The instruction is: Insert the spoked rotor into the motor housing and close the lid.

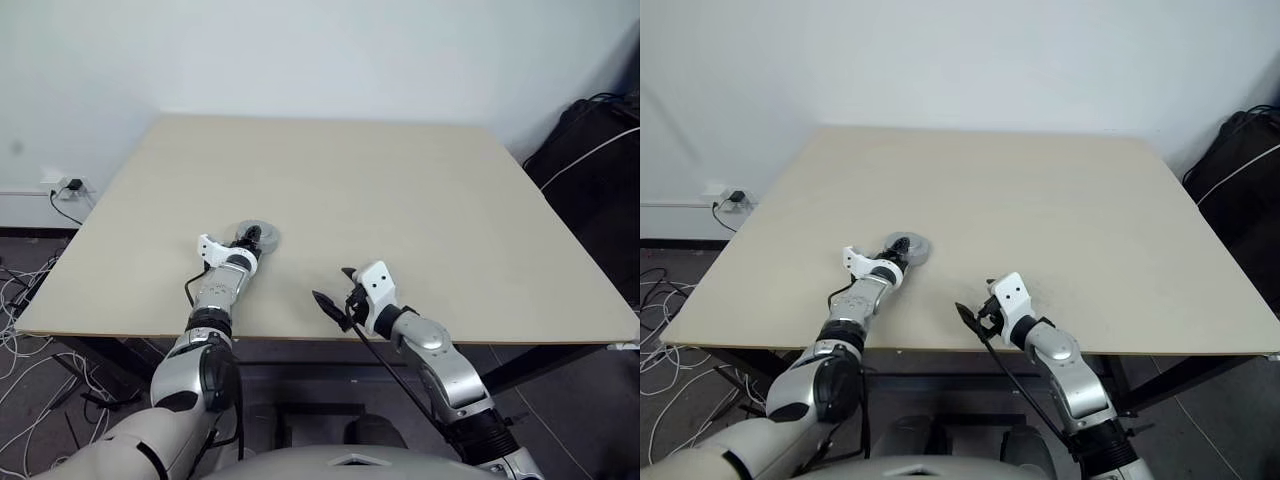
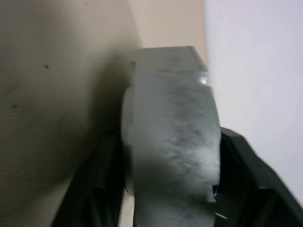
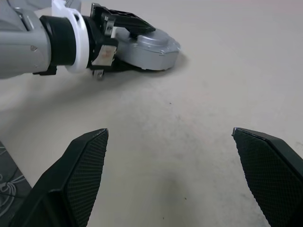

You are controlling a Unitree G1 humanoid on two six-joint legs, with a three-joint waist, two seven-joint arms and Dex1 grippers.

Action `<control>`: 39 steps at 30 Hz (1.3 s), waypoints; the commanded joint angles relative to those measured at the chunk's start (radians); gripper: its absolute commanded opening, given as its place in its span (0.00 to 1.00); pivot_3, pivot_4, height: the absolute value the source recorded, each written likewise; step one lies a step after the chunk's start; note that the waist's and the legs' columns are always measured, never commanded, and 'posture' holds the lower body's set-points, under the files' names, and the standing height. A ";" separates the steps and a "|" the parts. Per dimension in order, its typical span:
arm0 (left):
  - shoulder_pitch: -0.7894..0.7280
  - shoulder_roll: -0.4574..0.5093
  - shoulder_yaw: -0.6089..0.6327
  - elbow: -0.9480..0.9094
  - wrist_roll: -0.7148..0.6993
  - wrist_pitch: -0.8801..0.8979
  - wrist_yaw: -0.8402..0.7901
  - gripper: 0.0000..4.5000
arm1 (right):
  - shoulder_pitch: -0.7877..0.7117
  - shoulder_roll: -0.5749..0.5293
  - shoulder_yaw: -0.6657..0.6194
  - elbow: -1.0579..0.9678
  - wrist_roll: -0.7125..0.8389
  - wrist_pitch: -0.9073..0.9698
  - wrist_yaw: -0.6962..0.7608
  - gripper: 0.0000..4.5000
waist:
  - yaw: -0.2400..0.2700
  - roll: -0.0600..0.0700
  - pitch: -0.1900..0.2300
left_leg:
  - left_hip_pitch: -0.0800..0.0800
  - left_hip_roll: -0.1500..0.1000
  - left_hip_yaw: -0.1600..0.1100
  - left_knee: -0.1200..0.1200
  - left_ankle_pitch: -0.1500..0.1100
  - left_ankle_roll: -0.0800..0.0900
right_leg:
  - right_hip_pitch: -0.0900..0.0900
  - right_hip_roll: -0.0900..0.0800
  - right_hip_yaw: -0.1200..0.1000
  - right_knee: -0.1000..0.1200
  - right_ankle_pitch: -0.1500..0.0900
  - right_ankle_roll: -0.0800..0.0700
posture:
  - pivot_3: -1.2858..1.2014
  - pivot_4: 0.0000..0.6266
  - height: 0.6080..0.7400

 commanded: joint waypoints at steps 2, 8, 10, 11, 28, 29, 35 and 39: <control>0.033 0.001 -0.004 -0.043 0.063 0.024 0.052 0.97 | -0.008 0.011 -0.017 -0.021 -0.004 0.010 -0.011 1.00 | -0.002 0.000 -0.003 | 0.003 0.000 0.000 0.000 0.000 0.000 | 0.002 -0.001 0.000 0.000 0.000 -0.001 | 0.52 0.00 1.00; 0.277 0.022 -0.194 -0.332 0.248 0.206 0.100 0.99 | -0.016 0.021 -0.017 -0.004 -0.016 0.070 -0.036 1.00 | -0.036 0.003 -0.015 | 0.015 0.002 0.004 -0.005 -0.001 0.000 | 0.010 -0.002 0.003 0.000 0.001 -0.003 | 0.52 0.00 1.00; 0.382 0.041 -0.274 -0.479 0.304 0.254 0.089 0.99 | -0.019 0.027 -0.023 0.004 -0.014 0.099 -0.045 1.00 | -0.042 0.005 -0.023 | 0.019 0.001 0.005 -0.010 -0.001 -0.001 | 0.010 -0.003 0.005 -0.001 -0.001 -0.005 | 0.52 0.00 1.00; 0.441 0.055 -0.321 -0.560 0.336 0.273 0.079 0.99 | -0.019 0.028 -0.024 0.008 -0.015 0.109 -0.049 1.00 | -0.045 0.006 -0.027 | 0.020 0.002 0.005 -0.010 -0.001 -0.001 | 0.010 -0.003 0.005 0.000 -0.002 -0.006 | 0.52 0.00 1.00; 0.936 0.054 -0.597 -1.062 0.854 -0.274 0.186 0.99 | 0.069 0.186 -0.213 0.108 -0.100 -0.261 -0.345 1.00 | -0.019 0.013 -0.029 | 0.014 0.006 0.007 -0.020 -0.004 -0.007 | -0.004 -0.005 0.012 0.001 -0.005 -0.013 | 0.52 0.00 1.00; 0.943 0.047 -0.601 -1.061 0.885 -0.317 0.208 0.99 | 0.082 0.190 -0.218 0.111 -0.104 -0.284 -0.354 1.00 | -0.016 0.014 -0.028 | 0.014 0.006 0.007 -0.020 -0.004 -0.007 | -0.004 -0.005 0.012 0.000 -0.005 -0.013 | 0.52 0.00 1.00; 0.976 -0.001 -0.617 -1.055 1.003 -0.470 0.306 0.99 | 0.173 0.201 -0.230 0.130 -0.130 -0.424 -0.397 1.00 | -0.012 0.014 -0.025 | 0.013 0.006 0.008 -0.020 -0.004 -0.007 | -0.005 -0.005 0.012 0.000 -0.006 -0.012 | 0.52 0.00 1.00; 0.981 -0.011 -0.634 -1.029 1.024 -0.562 0.302 0.99 | 0.213 0.220 -0.232 0.119 -0.113 -0.443 -0.395 1.00 | -0.019 0.017 -0.022 | 0.013 0.006 0.008 -0.020 -0.004 -0.007 | -0.005 -0.005 0.012 0.000 -0.008 -0.008 | 0.52 0.00 1.00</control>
